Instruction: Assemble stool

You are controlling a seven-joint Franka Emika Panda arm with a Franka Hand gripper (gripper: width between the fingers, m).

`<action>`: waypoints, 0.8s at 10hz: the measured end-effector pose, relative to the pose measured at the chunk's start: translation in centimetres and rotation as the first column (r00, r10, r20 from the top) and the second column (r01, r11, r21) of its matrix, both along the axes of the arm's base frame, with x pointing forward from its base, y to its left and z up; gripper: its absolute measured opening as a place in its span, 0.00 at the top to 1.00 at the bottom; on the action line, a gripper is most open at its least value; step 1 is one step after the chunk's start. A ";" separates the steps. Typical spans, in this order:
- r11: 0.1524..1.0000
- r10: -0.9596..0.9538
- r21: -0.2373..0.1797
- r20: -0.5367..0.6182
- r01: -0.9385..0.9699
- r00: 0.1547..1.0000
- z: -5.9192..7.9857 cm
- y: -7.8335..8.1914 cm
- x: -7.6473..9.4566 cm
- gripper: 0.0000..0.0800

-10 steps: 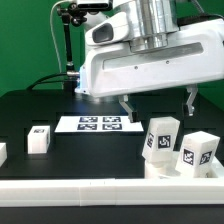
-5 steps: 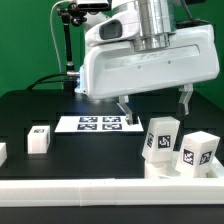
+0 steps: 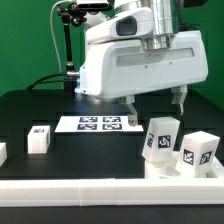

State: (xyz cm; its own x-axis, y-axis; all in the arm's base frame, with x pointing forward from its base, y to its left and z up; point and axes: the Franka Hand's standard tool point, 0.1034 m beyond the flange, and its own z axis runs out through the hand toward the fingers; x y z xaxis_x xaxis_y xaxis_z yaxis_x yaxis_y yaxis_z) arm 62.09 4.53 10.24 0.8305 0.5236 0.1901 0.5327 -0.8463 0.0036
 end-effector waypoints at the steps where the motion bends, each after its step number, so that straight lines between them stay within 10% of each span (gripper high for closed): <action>1: 0.997 0.080 -0.020 0.007 -0.080 0.997 0.0 -0.2 0.0 0.19; 8: 0.781 0.608 -0.173 -0.012 -0.600 0.794 0.3 -0.3 0.1 0.19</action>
Offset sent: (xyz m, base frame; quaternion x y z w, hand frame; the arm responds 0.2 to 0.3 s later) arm -0.0058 0.0097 0.0070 -0.0097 -0.0118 -0.2389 0.9709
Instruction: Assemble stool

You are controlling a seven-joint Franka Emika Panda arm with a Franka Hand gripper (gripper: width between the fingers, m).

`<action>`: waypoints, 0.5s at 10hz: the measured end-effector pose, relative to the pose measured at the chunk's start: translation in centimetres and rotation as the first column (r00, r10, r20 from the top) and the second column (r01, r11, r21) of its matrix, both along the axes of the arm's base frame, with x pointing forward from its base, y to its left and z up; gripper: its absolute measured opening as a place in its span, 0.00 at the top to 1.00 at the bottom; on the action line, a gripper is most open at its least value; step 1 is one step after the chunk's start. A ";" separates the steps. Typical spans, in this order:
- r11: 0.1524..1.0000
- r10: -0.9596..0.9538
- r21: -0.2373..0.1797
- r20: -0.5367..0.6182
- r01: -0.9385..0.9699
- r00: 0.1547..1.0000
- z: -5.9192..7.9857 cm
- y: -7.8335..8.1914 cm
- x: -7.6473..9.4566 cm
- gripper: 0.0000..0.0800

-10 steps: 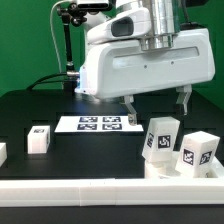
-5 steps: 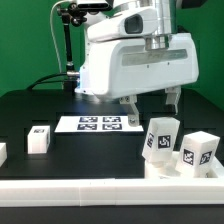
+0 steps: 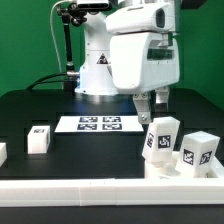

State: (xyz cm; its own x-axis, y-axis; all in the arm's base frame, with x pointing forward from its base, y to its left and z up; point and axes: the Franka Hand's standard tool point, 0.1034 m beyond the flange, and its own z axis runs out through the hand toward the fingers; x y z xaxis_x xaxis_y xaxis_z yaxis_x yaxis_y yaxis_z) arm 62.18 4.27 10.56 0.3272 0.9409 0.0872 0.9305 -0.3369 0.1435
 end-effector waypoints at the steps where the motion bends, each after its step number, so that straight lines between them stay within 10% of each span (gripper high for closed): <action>1: 0.993 0.116 -0.032 -0.001 -0.116 0.993 -0.2 0.0 -0.1 0.19; 5: 0.910 0.396 -0.111 -0.048 -0.399 0.917 -2.1 0.9 -0.6 0.19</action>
Offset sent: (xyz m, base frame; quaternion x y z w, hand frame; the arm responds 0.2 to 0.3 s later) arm -0.0021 0.0142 -0.0118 0.0130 -0.0129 -0.2465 0.9690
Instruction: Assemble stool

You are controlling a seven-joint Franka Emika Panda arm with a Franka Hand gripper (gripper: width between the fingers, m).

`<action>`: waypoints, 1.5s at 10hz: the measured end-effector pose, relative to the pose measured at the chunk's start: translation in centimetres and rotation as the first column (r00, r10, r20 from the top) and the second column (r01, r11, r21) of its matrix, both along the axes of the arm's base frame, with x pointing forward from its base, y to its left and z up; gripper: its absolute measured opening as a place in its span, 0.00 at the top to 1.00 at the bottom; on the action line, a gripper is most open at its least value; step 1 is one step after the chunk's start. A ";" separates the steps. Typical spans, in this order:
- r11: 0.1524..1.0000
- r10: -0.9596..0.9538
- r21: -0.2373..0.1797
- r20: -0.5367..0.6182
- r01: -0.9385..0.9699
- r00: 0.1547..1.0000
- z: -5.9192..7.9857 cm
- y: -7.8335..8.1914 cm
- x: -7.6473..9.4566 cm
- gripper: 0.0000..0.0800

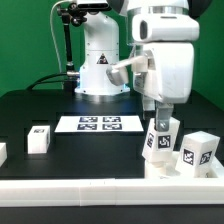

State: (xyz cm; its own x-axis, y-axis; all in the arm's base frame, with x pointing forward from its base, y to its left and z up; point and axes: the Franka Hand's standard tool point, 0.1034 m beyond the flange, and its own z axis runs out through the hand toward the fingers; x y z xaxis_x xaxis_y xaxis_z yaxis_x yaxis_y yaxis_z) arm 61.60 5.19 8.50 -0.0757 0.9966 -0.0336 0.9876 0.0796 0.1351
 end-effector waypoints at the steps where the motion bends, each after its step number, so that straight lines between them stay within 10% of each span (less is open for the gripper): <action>1: 1.000 -0.011 0.002 -0.003 0.011 1.000 -0.3 0.1 0.1 0.19; 2: 1.000 -0.016 0.002 -0.007 0.016 1.000 -0.6 0.1 0.1 0.19; 4: 1.000 -0.018 0.002 -0.008 0.018 1.000 -0.7 0.0 0.1 0.55; 9: 0.999 -0.044 0.005 -0.008 0.044 0.999 -0.7 -0.1 0.1 0.58; 15: 0.817 -0.566 0.088 -0.071 0.570 0.821 -0.8 -1.2 -0.1 0.58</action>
Offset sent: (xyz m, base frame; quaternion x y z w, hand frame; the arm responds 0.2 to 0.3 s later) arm 0.0000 0.0000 0.0000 0.0000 0.0000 0.0000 1.0000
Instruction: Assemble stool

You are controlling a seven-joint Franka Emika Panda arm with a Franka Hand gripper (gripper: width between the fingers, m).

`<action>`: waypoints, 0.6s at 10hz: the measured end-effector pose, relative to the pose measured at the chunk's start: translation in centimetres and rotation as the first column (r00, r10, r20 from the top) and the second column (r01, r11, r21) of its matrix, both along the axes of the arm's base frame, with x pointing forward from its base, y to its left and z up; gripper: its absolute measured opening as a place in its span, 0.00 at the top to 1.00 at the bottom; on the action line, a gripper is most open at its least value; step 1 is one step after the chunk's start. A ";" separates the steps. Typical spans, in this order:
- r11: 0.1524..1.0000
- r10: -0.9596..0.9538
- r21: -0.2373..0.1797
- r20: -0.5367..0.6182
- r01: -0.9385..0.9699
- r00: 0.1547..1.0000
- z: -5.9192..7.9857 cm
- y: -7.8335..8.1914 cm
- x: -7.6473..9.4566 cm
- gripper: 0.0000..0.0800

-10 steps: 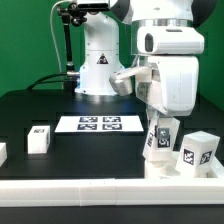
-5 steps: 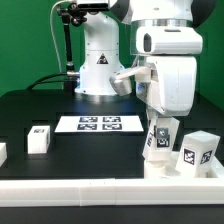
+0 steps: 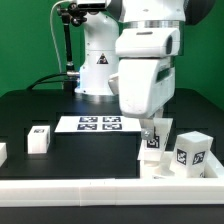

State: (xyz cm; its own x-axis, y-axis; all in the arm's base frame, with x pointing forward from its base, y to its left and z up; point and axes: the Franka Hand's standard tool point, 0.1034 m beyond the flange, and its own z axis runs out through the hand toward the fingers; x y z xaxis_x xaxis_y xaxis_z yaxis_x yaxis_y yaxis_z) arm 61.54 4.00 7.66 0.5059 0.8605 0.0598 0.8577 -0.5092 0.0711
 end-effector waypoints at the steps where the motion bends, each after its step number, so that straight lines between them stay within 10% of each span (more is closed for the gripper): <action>1: 0.997 -0.083 0.008 -0.001 0.083 0.997 0.0 0.1 0.0 0.58; 6: 0.916 -0.399 0.049 -0.006 0.399 0.917 0.0 -0.3 -0.2 0.58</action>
Offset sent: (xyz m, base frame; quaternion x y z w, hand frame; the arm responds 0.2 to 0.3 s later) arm 0.0000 0.0000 0.0000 0.0000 0.0000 0.1938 0.9810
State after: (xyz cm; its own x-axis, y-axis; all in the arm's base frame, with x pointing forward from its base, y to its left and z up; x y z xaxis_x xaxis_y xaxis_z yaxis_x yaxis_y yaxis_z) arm 61.31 3.75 7.65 0.8063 0.5833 0.0985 0.5824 -0.8119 0.0411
